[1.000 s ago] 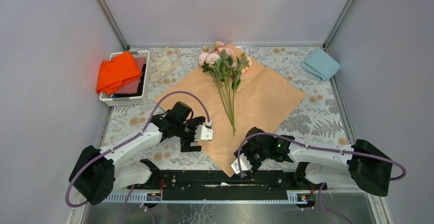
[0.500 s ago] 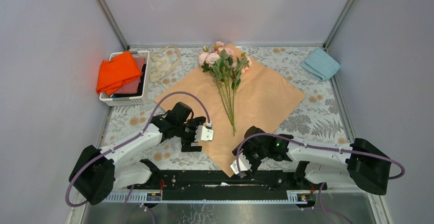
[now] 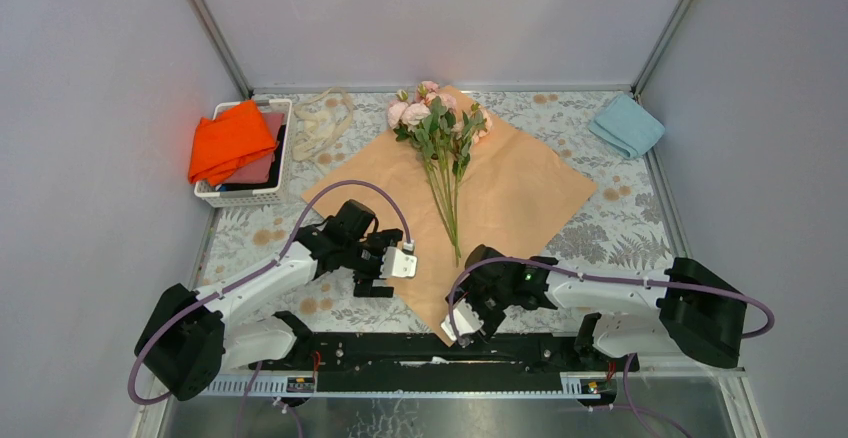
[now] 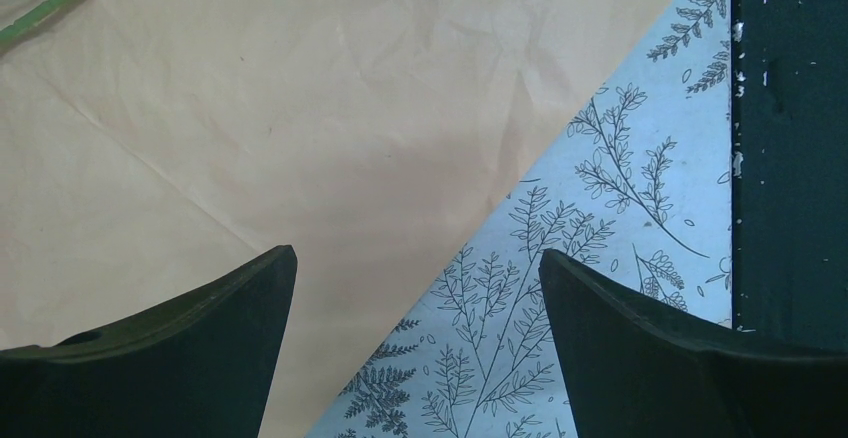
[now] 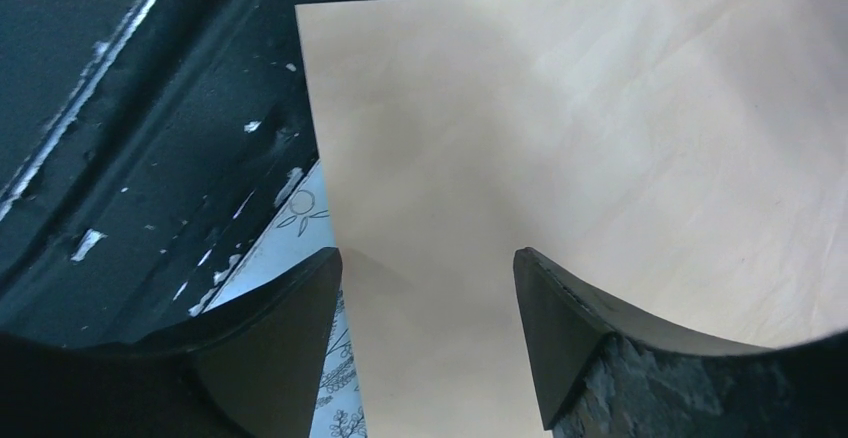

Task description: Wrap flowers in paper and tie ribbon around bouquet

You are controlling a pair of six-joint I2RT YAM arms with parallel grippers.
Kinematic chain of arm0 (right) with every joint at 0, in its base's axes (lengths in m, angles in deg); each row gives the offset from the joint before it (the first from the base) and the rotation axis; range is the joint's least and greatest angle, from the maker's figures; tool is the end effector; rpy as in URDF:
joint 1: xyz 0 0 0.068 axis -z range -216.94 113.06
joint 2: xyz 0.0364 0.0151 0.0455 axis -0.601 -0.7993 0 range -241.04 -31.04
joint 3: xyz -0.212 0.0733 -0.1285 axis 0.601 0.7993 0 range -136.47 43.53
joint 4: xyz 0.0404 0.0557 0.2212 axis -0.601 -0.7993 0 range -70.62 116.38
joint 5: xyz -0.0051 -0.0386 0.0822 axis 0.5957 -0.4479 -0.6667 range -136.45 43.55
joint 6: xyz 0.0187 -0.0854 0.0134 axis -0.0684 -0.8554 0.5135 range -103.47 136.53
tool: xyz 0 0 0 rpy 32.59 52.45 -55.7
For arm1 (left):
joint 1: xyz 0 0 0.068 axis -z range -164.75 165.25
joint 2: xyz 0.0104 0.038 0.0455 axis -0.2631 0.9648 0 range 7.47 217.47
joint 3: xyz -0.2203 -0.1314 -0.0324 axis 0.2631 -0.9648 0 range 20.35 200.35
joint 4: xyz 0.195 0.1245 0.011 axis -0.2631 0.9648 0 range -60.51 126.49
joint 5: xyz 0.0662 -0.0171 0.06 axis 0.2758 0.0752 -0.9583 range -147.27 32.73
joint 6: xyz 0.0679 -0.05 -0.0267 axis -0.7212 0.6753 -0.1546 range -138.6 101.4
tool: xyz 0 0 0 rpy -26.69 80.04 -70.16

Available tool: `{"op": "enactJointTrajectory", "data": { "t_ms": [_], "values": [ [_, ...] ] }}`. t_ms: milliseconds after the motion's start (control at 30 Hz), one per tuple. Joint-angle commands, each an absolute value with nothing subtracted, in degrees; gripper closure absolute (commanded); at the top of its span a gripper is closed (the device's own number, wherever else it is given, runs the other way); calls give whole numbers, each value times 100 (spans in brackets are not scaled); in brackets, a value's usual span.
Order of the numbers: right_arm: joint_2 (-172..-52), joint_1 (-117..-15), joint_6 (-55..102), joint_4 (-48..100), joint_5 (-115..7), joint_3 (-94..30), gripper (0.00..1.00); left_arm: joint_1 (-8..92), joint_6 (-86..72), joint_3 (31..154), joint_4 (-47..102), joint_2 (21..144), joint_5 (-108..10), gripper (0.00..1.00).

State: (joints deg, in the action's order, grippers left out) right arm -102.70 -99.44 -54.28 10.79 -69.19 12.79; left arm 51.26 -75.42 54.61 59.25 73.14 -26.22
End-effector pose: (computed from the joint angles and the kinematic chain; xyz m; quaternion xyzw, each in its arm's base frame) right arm 0.0759 0.2116 0.1337 -0.8844 0.3199 0.1678 0.2954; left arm 0.1367 -0.1494 0.1569 0.7219 0.5951 -0.2116 0.2827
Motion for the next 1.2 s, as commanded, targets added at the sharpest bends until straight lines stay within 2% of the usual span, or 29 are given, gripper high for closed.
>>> {"op": "enactJointTrajectory", "data": {
  "t_ms": [0,200,367,467,733,900,1033,1167],
  "values": [
    [-10617,-10013,-5271,1182,-6409,1425,31,5163,-7733,5448,5809,7359,-2568,1],
    [-10647,-10009,-4867,1530,-6278,1441,44,5183,-7630,5475,5753,7430,-2272,1],
    [-10671,-10013,-4679,1502,-6409,1450,67,5375,-7402,5401,5541,7383,-1929,1],
    [-10651,-10009,-4591,1535,-6434,1472,80,5634,-7370,5169,5150,7325,-2156,1],
    [-10595,-9963,-4438,1592,-6385,1450,82,5932,-7428,4618,3767,7151,-3158,1],
    [-10454,-9918,-4413,1582,-6384,1468,81,6015,-7313,4210,2664,7147,-3286,2],
    [-10299,-9867,-4373,1566,-6411,1499,81,6095,-7245,4052,2246,7183,-3234,15],
    [-10163,-9802,-4337,1536,-6413,1520,79,6142,-7110,4185,2448,7156,-3061,38]
  ]
}}
